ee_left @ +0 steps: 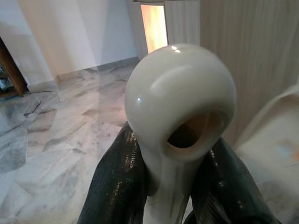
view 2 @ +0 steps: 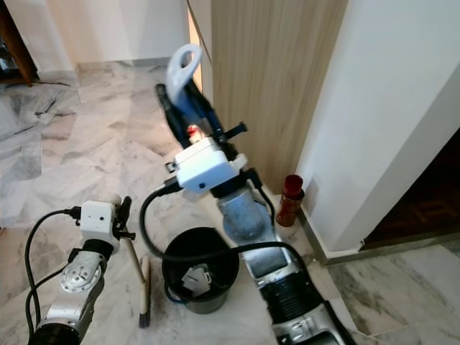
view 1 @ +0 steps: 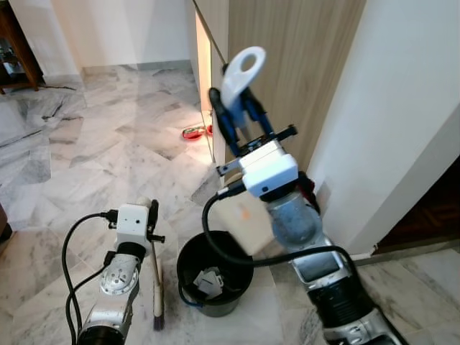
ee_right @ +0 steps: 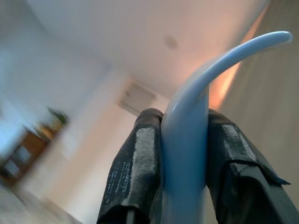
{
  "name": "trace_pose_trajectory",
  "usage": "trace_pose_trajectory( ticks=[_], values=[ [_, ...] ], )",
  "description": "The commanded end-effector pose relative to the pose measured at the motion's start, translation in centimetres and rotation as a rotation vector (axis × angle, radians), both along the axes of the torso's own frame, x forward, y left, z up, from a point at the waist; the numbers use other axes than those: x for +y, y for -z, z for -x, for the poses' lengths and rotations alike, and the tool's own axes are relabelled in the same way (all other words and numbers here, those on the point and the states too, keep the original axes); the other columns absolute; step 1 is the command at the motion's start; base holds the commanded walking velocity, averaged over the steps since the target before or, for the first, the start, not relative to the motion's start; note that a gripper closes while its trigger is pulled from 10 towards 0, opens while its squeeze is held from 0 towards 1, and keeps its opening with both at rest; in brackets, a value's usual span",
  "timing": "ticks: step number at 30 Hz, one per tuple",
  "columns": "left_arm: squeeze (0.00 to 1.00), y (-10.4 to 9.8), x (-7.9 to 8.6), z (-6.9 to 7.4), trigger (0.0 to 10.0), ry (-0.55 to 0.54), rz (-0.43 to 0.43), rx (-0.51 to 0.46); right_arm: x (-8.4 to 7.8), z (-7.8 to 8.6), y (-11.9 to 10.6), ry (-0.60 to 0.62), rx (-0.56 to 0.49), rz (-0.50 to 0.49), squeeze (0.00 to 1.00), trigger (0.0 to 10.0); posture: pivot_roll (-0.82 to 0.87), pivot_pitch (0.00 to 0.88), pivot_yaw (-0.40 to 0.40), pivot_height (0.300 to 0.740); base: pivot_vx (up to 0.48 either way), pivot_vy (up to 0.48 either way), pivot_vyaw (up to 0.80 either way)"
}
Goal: Sweep floor
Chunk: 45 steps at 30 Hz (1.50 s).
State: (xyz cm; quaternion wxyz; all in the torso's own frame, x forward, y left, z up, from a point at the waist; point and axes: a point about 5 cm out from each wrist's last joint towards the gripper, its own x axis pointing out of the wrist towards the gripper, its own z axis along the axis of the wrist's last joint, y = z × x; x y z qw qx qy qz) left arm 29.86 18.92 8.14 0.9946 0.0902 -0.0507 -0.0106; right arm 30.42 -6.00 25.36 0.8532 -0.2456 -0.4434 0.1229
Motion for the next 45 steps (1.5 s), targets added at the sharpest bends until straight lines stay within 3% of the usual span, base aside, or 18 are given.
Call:
trace_pose_trajectory(
  ticks=[1, 10, 13, 20, 22, 26, 32, 35, 36, 37, 38, 42, 45],
  values=[
    [0.0, -0.8, 0.2, -0.2, 10.0, -0.003, -0.02, -0.045, -1.4, -1.0, -0.9, 0.139, -0.04, 0.055, 0.0, 10.0, 0.02, 0.0, -0.009, 0.74, 0.0, 0.0, 0.0],
    [0.0, -0.8, 0.6, -0.2, 10.0, -0.011, -0.03, -0.038, -3.6, -2.7, 2.1, 0.322, 0.166, 0.139, 0.0, 10.0, 0.01, 0.0, -0.006, 0.74, 0.0, 0.0, 0.0],
    [0.0, -0.6, 0.9, 0.0, 10.0, -0.018, -0.035, -0.029, -5.0, -3.3, 4.6, 0.405, 0.299, 0.199, 0.0, 10.0, 0.01, 0.0, -0.006, 0.74, 0.0, 0.0, 0.0],
    [0.0, 0.6, 2.4, 1.1, 10.0, -0.075, -0.056, 0.026, -7.7, -2.8, 10.3, 0.494, 0.591, 0.212, 0.0, 10.0, -0.01, 0.0, -0.005, 0.74, 0.0, 0.0, 0.0],
    [0.0, 1.6, 3.3, 2.0, 10.0, -0.113, -0.063, 0.066, -8.9, -2.1, 13.3, 0.543, 0.674, 0.277, 0.0, 10.0, -0.01, 0.0, -0.005, 0.74, 0.0, 0.0, 0.0],
    [0.0, 3.6, 5.1, 3.9, 10.0, -0.198, -0.074, 0.154, -11.2, -0.5, 18.5, 0.624, 0.881, 0.299, 0.0, 10.0, -0.01, 0.0, -0.006, 0.74, 0.0, 0.0, 0.0],
    [0.0, 6.7, 6.9, 6.2, 10.0, -0.306, -0.057, 0.314, -14.1, 2.4, 23.9, 0.729, 1.117, 0.382, 0.0, 10.0, 0.0, 0.0, -0.008, 0.74, 0.0, 0.0, 0.0],
    [0.0, 8.4, 7.0, 7.4, 10.0, -0.32, -0.055, 0.406, -15.6, 4.2, 26.2, 0.775, 1.272, 0.333, 0.0, 10.0, 0.0, 0.0, -0.008, 0.74, 0.0, 0.0, 0.0],
    [0.0, 9.7, 7.0, 8.4, 10.0, -0.325, -0.051, 0.48, -16.8, 5.9, 28.0, 0.819, 1.426, 0.212, 0.0, 10.0, 0.0, 0.0, -0.007, 0.74, 0.0, 0.0, 0.0],
    [0.0, 9.7, 7.0, 8.4, 10.0, -0.325, -0.051, 0.48, -16.8, 5.9, 28.0, 0.819, 1.426, 0.212, 0.0, 10.0, 0.0, 0.0, -0.007, 0.74, 0.0, 0.0, 0.0],
    [0.0, 10.8, 6.7, 9.2, 10.0, -0.321, -0.038, 0.559, -17.4, 7.2, 29.2, 0.852, 1.534, 0.112, 0.0, 10.0, 0.0, 0.0, -0.007, 0.74, 0.0, 0.0, 0.0],
    [0.0, 13.0, 5.9, 10.9, 10.0, -0.286, -0.031, 0.724, -18.0, 9.1, 30.5, 0.885, 1.605, 0.172, 0.0, 10.0, 0.0, 0.0, -0.006, 0.74, 0.0, 0.0, 0.0],
    [0.0, 15.0, 5.1, 12.7, 10.0, -0.27, 0.037, 0.895, -18.3, 11.3, 32.0, 0.908, 1.727, 0.145, 0.0, 10.0, 0.0, 0.0, -0.007, 0.74, 0.0, 0.0, 0.0]
  ],
)
